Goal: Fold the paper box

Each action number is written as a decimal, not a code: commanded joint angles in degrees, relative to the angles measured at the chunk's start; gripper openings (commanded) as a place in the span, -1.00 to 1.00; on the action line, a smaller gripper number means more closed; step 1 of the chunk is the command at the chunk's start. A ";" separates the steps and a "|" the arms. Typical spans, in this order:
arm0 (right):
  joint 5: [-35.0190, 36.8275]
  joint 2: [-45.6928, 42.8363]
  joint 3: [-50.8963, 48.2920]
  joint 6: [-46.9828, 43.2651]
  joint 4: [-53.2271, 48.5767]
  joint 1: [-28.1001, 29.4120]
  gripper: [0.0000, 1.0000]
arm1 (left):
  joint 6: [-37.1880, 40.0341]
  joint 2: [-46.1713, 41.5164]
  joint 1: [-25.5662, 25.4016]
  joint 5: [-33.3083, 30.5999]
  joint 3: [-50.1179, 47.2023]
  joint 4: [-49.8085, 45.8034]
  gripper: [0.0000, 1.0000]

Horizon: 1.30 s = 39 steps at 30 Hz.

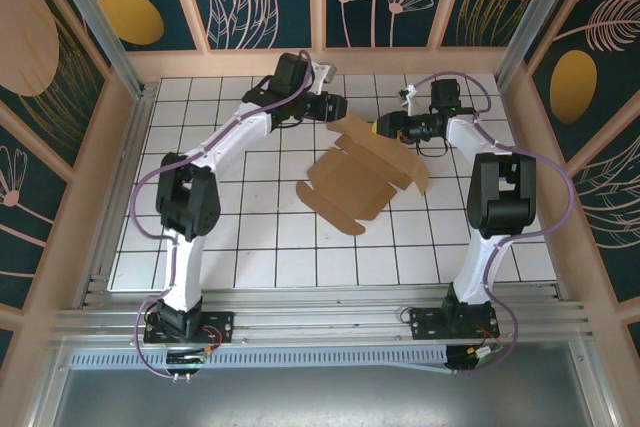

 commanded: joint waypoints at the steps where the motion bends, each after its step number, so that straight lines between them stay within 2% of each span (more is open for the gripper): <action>1: 2.36 0.31 0.87 1.23 -2.11 -0.32 0.10 | 0.87 -4.60 0.01 -7.82 -8.32 1.54 -0.08; 5: 2.80 3.06 3.26 2.89 -3.77 -2.04 0.09 | 0.94 -5.44 0.01 -7.73 -14.65 4.37 -0.09; 13: 2.99 4.96 5.68 2.90 -5.18 -2.33 0.08 | 1.01 0.67 -0.01 -2.91 -14.95 5.10 -0.04; 18: 3.17 3.54 4.96 2.38 -4.93 -2.33 0.08 | -2.39 6.55 -0.16 4.16 -11.86 9.17 0.02; 21: 3.72 3.08 4.52 2.14 -5.20 -2.27 0.08 | -8.16 9.01 -0.17 6.87 -11.37 14.53 -0.03; 26: 4.06 2.38 3.53 1.94 -4.94 -2.27 0.08 | -12.85 15.08 -0.16 -0.44 -5.75 13.11 -0.04; 29: 3.96 1.80 3.20 1.35 -5.11 -2.15 0.08 | -11.05 15.77 -0.10 -5.75 -4.83 13.87 0.02; 31: 4.05 1.48 3.20 0.97 -5.36 -2.12 0.08 | -8.23 16.67 -0.08 -6.60 -3.04 13.39 0.09; 36: 4.04 1.31 3.37 1.03 -5.30 -2.02 0.08 | -1.30 23.14 -0.08 -2.29 7.00 4.75 0.14; 39: 4.01 1.24 3.26 1.23 -5.01 -1.85 0.08 | 0.14 25.31 -0.08 0.37 9.38 2.17 0.14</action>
